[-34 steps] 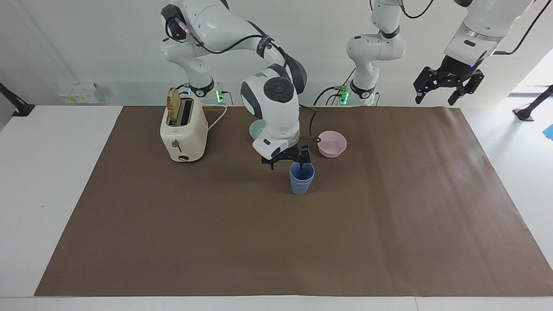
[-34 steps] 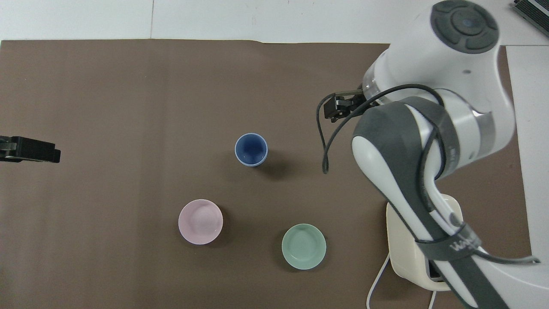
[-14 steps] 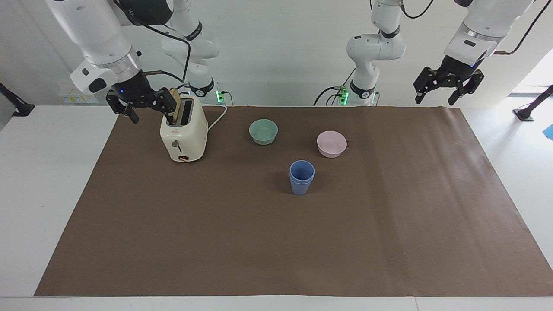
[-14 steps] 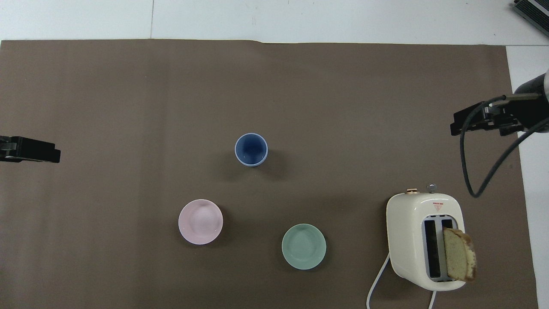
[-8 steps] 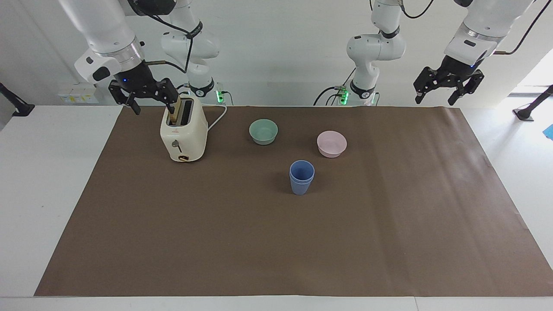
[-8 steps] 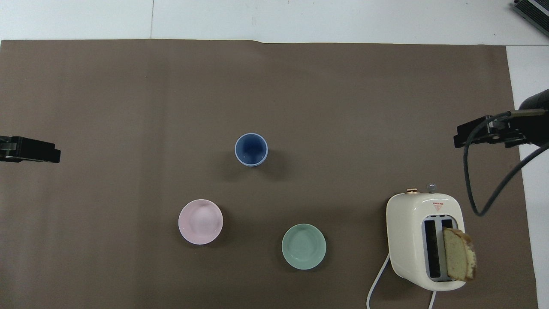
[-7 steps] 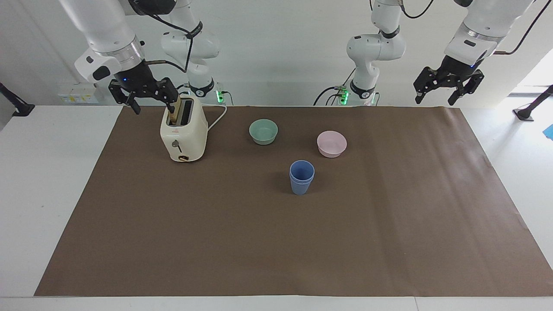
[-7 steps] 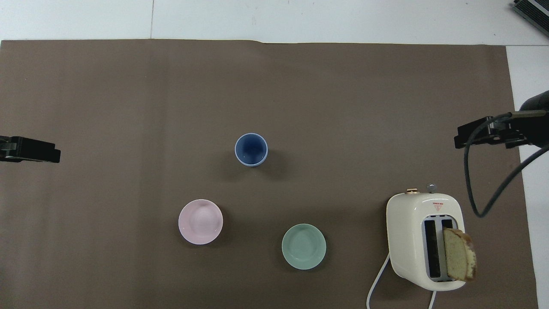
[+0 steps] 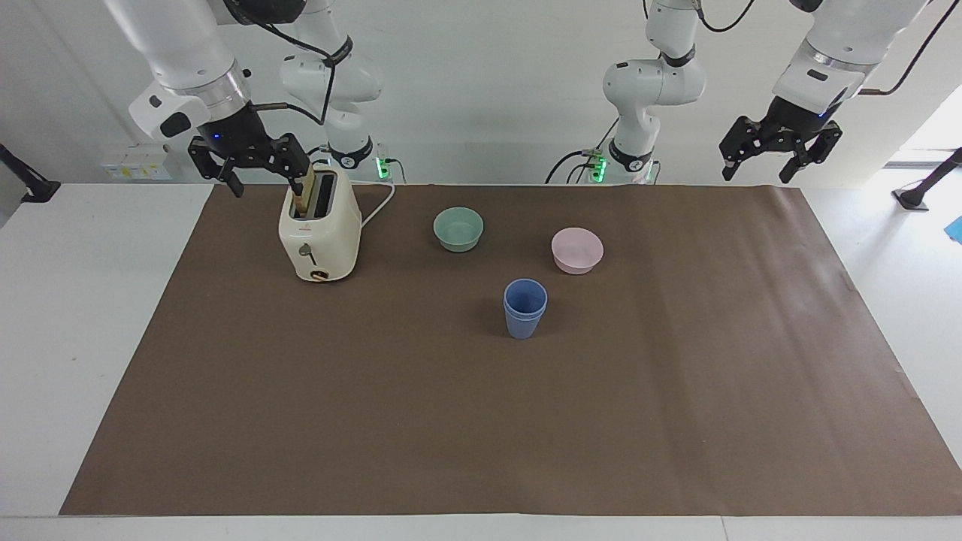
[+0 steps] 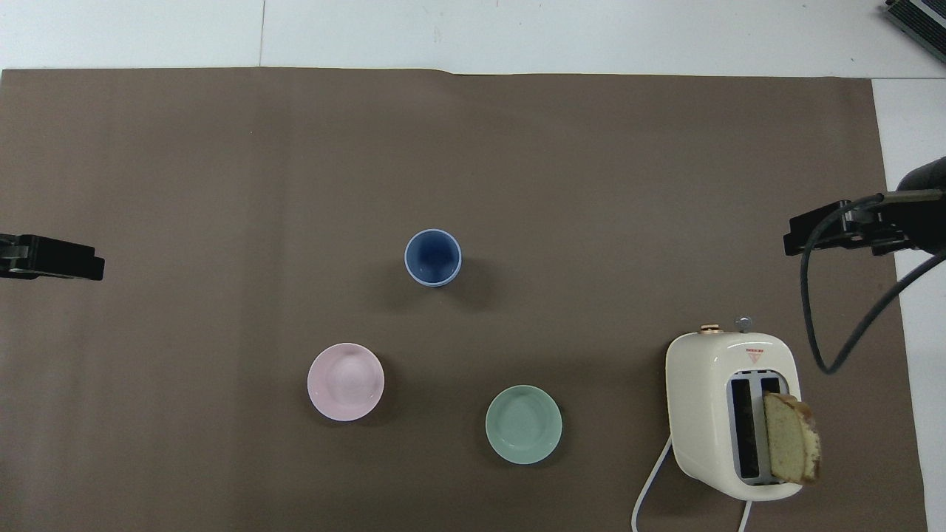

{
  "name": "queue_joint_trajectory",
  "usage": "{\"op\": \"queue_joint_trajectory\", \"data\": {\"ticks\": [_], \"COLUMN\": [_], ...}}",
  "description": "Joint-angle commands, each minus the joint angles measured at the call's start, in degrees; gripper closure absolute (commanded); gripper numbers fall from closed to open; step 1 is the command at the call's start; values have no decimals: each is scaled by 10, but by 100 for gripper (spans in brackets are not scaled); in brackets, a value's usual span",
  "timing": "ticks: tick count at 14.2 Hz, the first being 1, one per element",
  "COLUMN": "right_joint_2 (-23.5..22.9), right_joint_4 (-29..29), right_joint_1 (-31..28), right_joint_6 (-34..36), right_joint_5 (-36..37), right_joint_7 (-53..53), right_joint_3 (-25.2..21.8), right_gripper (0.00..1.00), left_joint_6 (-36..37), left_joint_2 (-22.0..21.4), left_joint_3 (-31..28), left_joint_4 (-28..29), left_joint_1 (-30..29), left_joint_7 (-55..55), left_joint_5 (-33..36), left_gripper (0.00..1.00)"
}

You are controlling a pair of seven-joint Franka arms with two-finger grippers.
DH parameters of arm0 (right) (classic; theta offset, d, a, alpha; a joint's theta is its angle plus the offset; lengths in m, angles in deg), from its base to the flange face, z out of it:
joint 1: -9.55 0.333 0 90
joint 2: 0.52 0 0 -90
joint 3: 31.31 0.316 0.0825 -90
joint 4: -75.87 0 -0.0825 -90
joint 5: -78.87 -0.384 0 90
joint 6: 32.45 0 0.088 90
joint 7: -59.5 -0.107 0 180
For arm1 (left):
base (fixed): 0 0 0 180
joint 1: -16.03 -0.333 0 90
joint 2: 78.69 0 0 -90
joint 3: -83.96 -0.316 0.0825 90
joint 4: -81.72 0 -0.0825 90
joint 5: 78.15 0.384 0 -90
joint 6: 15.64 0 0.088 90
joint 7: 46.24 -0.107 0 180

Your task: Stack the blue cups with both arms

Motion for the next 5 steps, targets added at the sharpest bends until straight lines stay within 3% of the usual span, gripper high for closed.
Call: {"op": "queue_joint_trajectory", "data": {"ticks": [1, 5], "right_joint_2": [12, 12], "right_joint_4": [16, 17], "right_joint_1": [-11, -11], "right_joint_6": [-9, -8], "right_joint_5": [-11, -10], "right_joint_7": [1, 3], "right_joint_3": [5, 5], "right_gripper": [0, 0], "left_joint_6": [11, 11], "left_joint_2": [-7, -7], "left_joint_3": [1, 1], "left_joint_4": [-1, -1], "left_joint_1": [-4, -4], "left_joint_7": [-8, -8], "left_joint_5": [5, 5], "left_gripper": [0, 0]}}
